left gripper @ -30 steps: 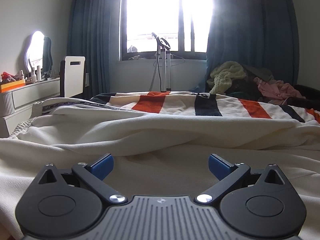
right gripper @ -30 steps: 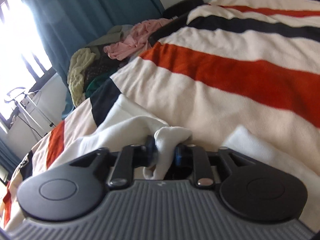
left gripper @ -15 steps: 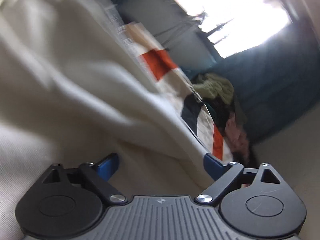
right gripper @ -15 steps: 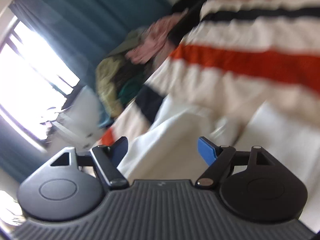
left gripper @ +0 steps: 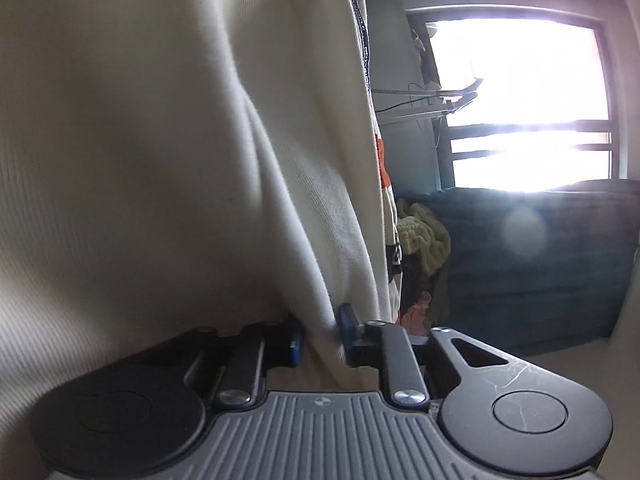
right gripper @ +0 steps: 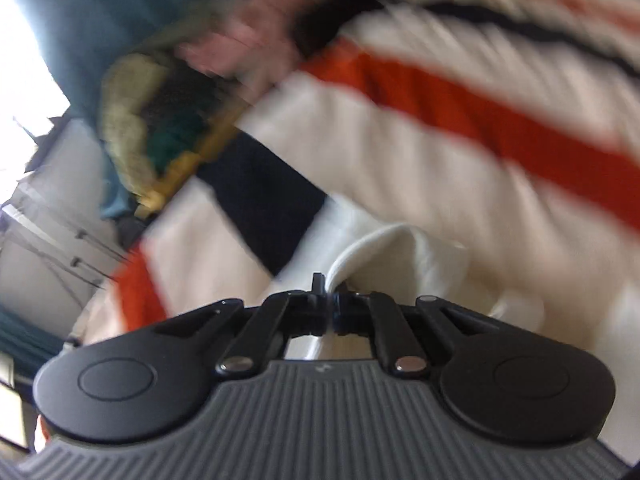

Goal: Fold clothes

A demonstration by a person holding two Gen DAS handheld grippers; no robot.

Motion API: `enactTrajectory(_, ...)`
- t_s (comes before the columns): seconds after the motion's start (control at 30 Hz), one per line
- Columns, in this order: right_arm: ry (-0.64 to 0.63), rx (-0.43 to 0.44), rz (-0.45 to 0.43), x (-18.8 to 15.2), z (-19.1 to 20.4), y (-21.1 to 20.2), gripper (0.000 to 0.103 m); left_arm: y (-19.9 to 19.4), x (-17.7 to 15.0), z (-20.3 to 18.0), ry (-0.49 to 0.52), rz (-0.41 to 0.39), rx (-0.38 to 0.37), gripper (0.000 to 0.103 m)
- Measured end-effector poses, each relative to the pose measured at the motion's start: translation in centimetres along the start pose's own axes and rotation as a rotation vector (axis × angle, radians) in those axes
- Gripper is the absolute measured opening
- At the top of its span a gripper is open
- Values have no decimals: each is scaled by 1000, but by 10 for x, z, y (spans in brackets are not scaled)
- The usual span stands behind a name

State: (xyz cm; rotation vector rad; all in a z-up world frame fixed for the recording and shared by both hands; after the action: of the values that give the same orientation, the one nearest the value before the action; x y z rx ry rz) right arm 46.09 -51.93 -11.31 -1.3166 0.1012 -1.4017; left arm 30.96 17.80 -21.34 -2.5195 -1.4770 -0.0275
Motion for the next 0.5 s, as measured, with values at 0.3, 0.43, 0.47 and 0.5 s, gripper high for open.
enactTrajectory(0.3, 21, 278, -329, 32, -16, -102, 5, -19, 5, -14, 32, -21, -64, 9)
enactTrajectory(0.43, 68, 138, -168, -31, -108, -46, 5, -21, 3, -9, 87, 4, 16, 8)
enactTrajectory(0.47, 87, 110, -119, -49, -128, -34, 6, -22, 1, -7, 110, 10, 48, 8)
enactTrajectory(0.5, 120, 102, -76, -63, -147, -25, 6, -22, -1, -6, 132, 15, 81, 8)
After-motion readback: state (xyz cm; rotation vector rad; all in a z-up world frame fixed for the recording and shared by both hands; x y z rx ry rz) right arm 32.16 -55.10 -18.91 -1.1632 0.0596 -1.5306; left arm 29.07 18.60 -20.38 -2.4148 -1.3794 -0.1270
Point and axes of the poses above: each gripper's, at about its wrist camera, not at the fingertips, and y roughly the way its jaws point, z to its left, x to its top, the point moved 8 cm from there along y, roughly the way its jaws point, and after that the axes turned 9 degrees about -x, right-handed, at the moved point
